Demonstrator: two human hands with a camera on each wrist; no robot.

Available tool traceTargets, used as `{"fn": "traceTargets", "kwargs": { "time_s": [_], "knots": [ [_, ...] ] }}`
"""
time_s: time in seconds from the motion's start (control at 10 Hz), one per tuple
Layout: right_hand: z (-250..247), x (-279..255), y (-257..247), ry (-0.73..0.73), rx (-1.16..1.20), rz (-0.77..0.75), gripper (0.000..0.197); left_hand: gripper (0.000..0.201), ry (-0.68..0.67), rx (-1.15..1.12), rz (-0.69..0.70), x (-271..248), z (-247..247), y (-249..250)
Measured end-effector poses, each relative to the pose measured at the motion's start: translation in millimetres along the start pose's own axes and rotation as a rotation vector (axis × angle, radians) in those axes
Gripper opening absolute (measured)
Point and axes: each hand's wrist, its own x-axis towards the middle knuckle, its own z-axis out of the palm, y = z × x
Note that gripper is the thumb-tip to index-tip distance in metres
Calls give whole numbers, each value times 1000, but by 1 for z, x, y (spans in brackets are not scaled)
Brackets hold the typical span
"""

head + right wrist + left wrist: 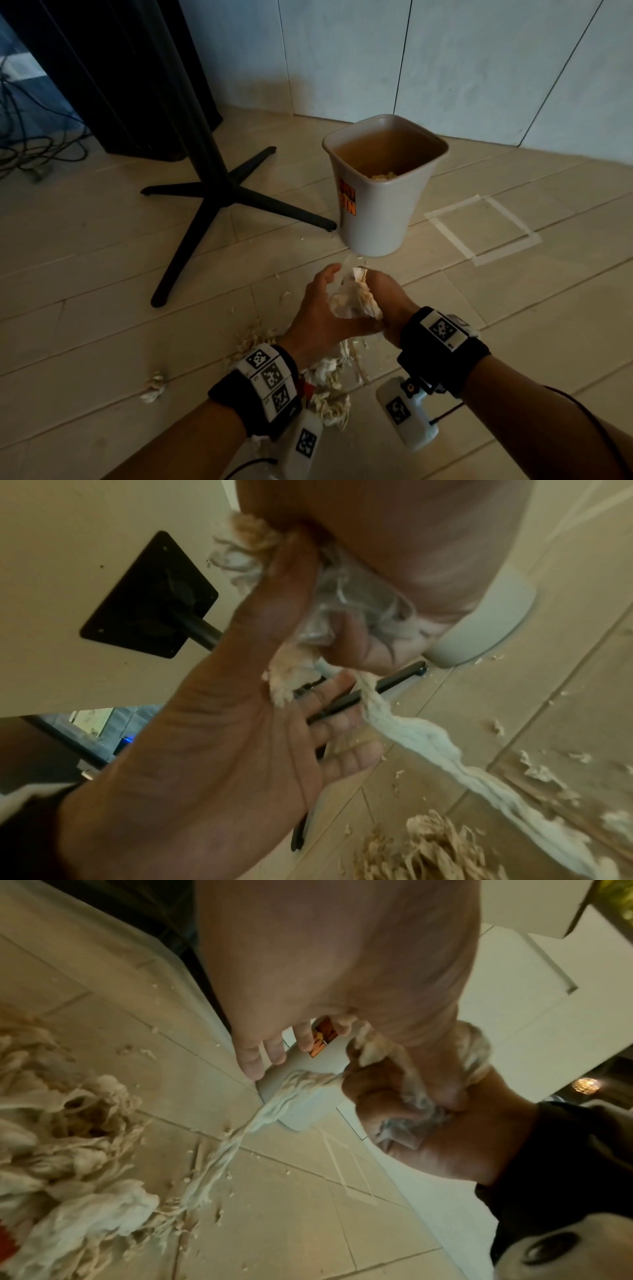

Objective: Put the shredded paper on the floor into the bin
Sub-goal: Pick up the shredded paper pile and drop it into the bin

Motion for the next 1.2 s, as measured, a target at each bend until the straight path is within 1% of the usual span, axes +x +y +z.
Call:
{"fn": "traceTargets", "kwargs": {
  "time_s": [0.1,0.2,0.3,0.4,0.5,0.6,0.7,0.8,0.9,1.0,1.1,1.2],
  "knots": [
    [-2,-5,-8,-30,188,120,24,95,-198,17,31,1,-1,8],
    [-9,-1,-8,-71,223,125,21,67,-329,126,-13,1,-11,9],
    [-18,3,-10,-56,161,94,17,42,-266,226,-69,1,-18,1],
    [-21,5,-11,-17,135,54,17,6,-122,135,-68,-1,-20,3],
    [-20,8,-6,66,148,42,19,19,-15,10,-51,-1,-23,15],
    [-12,9,-1,100,156,33,18,28,66,-53,-37,-2,-24,28],
    [-5,13,10,127,180,54,21,29,-53,-40,-14,-5,-22,36],
    [-4,10,12,165,247,94,16,36,-127,-9,35,-8,-18,37],
    [-4,6,13,134,311,100,17,29,-14,86,94,-7,-14,38],
    [3,2,17,84,406,131,27,22,128,154,135,-4,-10,36],
    [7,4,30,0,496,170,60,19,171,211,176,-3,-7,41],
    [1,-8,20,-46,500,140,41,19,238,372,215,0,-9,45]
  ]
}}
